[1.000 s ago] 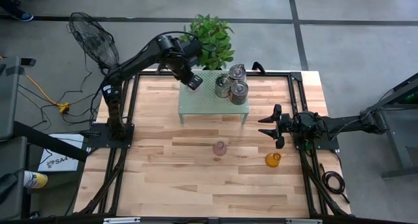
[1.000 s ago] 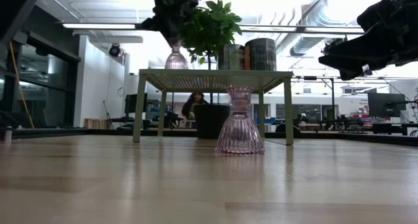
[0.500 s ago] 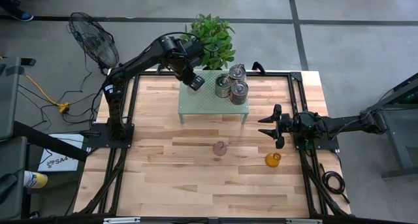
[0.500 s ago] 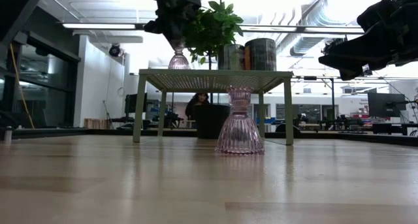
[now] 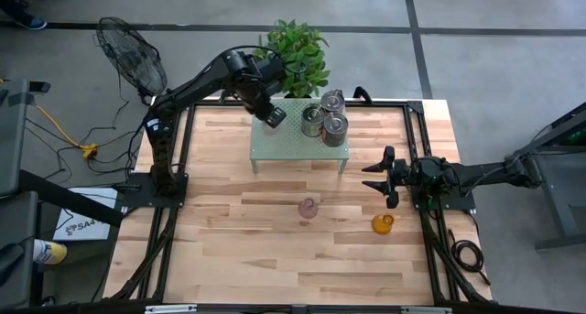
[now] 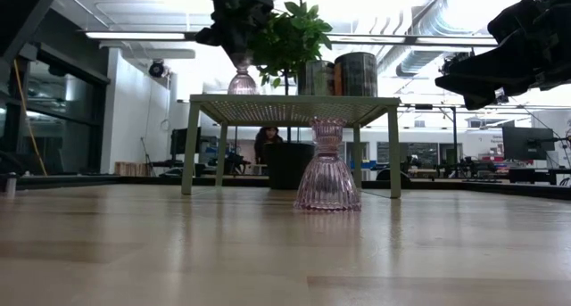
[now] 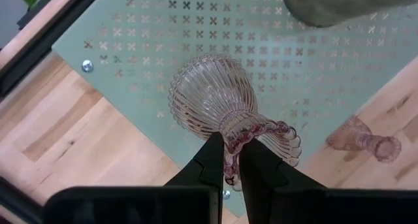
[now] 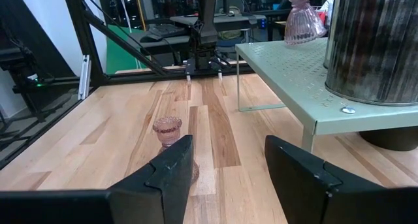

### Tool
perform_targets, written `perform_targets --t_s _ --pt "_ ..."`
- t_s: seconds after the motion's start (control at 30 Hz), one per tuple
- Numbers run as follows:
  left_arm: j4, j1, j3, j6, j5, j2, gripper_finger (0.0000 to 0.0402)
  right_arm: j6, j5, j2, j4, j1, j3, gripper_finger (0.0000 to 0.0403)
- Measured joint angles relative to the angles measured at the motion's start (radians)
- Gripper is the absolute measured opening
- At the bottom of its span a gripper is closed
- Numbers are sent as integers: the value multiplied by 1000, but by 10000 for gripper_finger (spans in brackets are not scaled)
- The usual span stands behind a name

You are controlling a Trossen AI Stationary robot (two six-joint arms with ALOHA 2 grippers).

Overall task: Pick & Place candle stick holders
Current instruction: Put the left pink glass candle holder on the shelf

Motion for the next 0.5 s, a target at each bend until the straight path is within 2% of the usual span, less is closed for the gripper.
perform_targets --t_s 0.5 --pt "-10 0 -4 4 31 0 21 0 0 0 0 0 0 185"
